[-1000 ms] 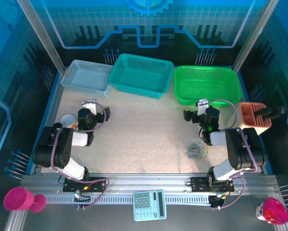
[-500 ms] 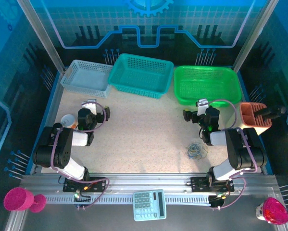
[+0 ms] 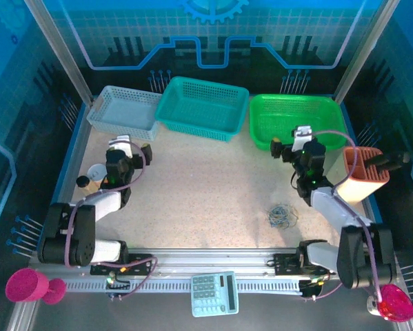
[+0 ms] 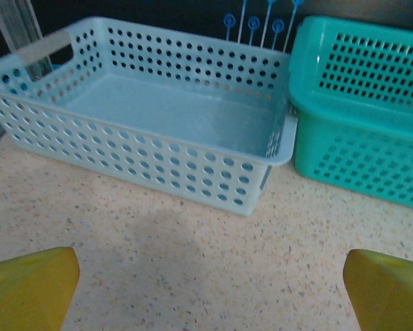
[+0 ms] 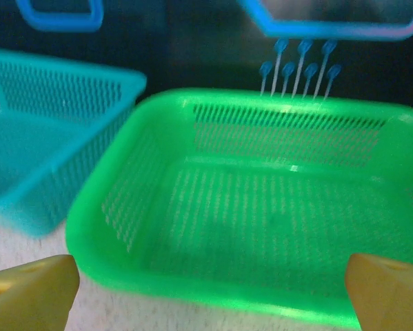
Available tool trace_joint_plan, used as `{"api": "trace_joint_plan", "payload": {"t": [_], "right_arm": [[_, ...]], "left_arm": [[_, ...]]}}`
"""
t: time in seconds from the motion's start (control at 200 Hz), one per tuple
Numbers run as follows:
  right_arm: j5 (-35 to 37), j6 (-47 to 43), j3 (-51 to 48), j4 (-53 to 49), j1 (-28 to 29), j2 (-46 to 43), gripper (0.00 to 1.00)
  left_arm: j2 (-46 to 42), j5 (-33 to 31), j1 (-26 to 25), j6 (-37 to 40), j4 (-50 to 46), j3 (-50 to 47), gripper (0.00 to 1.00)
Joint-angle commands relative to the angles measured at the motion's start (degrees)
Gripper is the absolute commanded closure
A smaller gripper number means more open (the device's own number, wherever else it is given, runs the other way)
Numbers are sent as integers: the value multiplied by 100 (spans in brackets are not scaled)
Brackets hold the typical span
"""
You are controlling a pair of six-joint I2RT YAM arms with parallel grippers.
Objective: Untangle the cables
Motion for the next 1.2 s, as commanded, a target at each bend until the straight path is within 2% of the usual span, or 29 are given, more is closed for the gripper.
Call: {"api": "trace_joint_plan", "payload": {"t": [0.0,0.08,0.205,0.335,0.41,0.58,0.66,0.745,0.825,0.925,1.196], "right_arm": [[441,1153,734,-1869,65,-415,0],[250,2231,1227,-2879,24,-590,0],[-843,2200,1493,-3153,226,-707,0],[-786,2421,1866,-4078,864,-799,2],[-462,2754,2027,-4893,1331,-768,7],[1107,3352,1836,-6024,2692,-988,6],[1578,4011,1777,-6560,3050,-1027,6],[2381,5235,1812,-7521,3333,-930,1],[2932,6150,1812,-8316,3423,-795,0],[3152,6547,1779,-8698,3393,-585,0],[2422,6287,1381,-8136,2994,-121,0]], "left_arm": [[-486,-252,-18,-471,-828,381,1],[-728,-58,-28,-861,-1510,765,1],[-1050,472,-59,-1397,-2644,1338,1],[-1356,950,-237,-1731,-3478,1739,1],[-1510,970,-519,-1754,-3798,1838,1],[-1703,999,-1255,-1780,-4120,1928,1],[-1688,982,-1571,-1829,-4179,1928,1],[-1594,1007,-1807,-1903,-4173,1924,1],[-1460,1049,-1932,-1970,-4078,1918,1],[-1267,1080,-1997,-2023,-4022,1966,1],[-1081,1136,-2110,-2072,-3946,2035,1]]}}
